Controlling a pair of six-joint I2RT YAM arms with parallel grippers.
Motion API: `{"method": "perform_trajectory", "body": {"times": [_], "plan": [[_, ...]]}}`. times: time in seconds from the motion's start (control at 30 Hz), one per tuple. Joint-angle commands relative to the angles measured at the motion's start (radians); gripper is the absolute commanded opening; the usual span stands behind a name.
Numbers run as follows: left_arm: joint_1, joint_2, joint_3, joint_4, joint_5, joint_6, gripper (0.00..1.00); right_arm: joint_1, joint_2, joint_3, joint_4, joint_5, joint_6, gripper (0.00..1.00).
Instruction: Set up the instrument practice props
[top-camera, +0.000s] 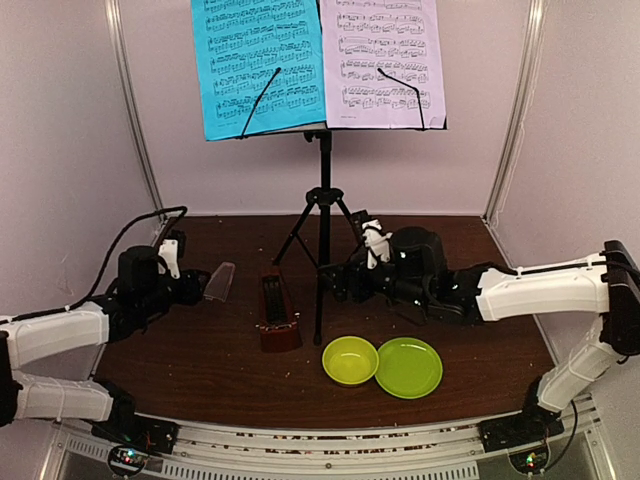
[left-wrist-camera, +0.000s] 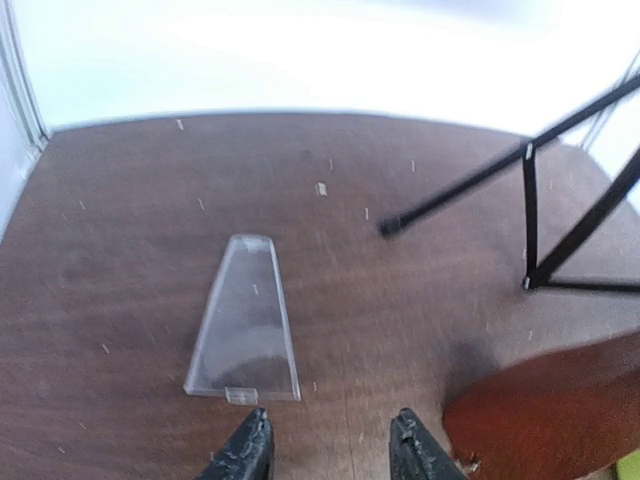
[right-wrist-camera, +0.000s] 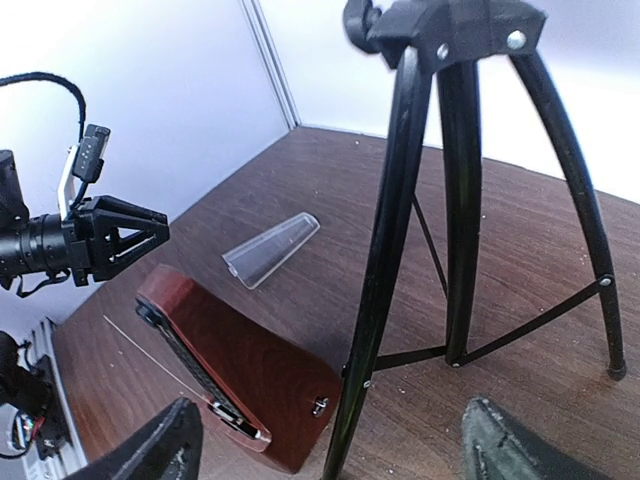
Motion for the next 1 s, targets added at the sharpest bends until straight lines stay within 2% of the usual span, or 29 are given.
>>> {"method": "perform_trajectory", "body": {"times": [0.0,0.17,0.4,0.57,0.67,0.77,0.83,0.97], "plan": [[0.019,-0.058,0.097,-0.069,-0.037,0.015,0.42,-0.036,-0.063,-0.025,0.038,-0.051,0.012,0.94],[0.020,-0.109,0.189,-0.165,-0.049,0.062,0.43,-0.077,-0.136,-0.034,0.020,-0.051,-0.016,0.99],[0.020,-0.128,0.272,-0.226,0.015,0.092,0.43,-0.151,-0.249,-0.047,-0.027,-0.055,-0.058,1.00],[0.019,-0.114,0.298,-0.261,0.045,0.104,0.48,-0.219,-0.321,-0.096,-0.023,-0.066,-0.049,1.00],[0.019,-0.107,0.308,-0.280,0.038,0.102,0.59,-0.273,-0.357,-0.142,-0.007,-0.080,-0.020,1.00],[0.020,-0.099,0.322,-0.300,0.006,0.087,0.85,-0.331,-0.391,-0.194,0.016,-0.117,0.021,1.00],[0.020,-0.102,0.322,-0.296,-0.015,0.078,0.97,-0.373,-0.413,-0.229,0.025,-0.130,0.039,1.00],[0.020,-0.103,0.319,-0.284,-0.055,0.060,0.98,-0.418,-0.456,-0.300,0.017,-0.131,0.047,1.00]]}}
